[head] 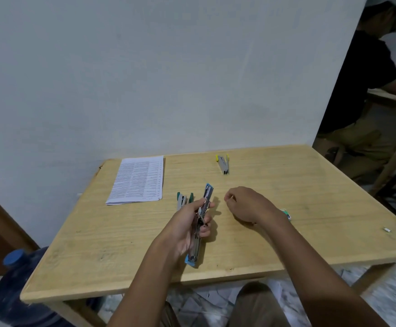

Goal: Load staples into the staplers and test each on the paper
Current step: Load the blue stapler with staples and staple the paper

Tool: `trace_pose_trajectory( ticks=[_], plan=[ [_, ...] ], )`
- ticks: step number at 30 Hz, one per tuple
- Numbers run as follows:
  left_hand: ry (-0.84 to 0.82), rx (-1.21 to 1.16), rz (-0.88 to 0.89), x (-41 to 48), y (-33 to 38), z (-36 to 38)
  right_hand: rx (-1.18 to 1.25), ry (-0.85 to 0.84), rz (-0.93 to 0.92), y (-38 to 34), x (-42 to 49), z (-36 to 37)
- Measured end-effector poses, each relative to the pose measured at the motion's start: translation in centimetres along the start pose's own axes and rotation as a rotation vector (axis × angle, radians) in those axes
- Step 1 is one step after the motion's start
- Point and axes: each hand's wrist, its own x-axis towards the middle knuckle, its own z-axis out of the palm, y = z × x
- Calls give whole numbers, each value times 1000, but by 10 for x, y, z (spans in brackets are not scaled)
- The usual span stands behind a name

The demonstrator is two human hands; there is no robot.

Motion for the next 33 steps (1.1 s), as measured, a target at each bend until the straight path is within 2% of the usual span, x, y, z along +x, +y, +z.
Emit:
trace_pose_trajectory(
  ticks=[8, 14, 20, 29, 33],
  plan=[
    [-64, -126, 3, 10, -8, 1, 119, 228, -26, 43, -28, -43],
    [-121, -254, -14, 15, -14, -2, -77, -35, -80, 70, -51, -49],
    [-114, -207, 13, 14, -15, 0, -267, -43, -126, 67, -46, -38],
    [-107, -199, 25, 9, -18, 0, -266, -85, -92, 63, -37, -41],
    [-109, -192, 29, 9, -18, 1, 8, 0, -55, 67, -40, -44]
  ],
)
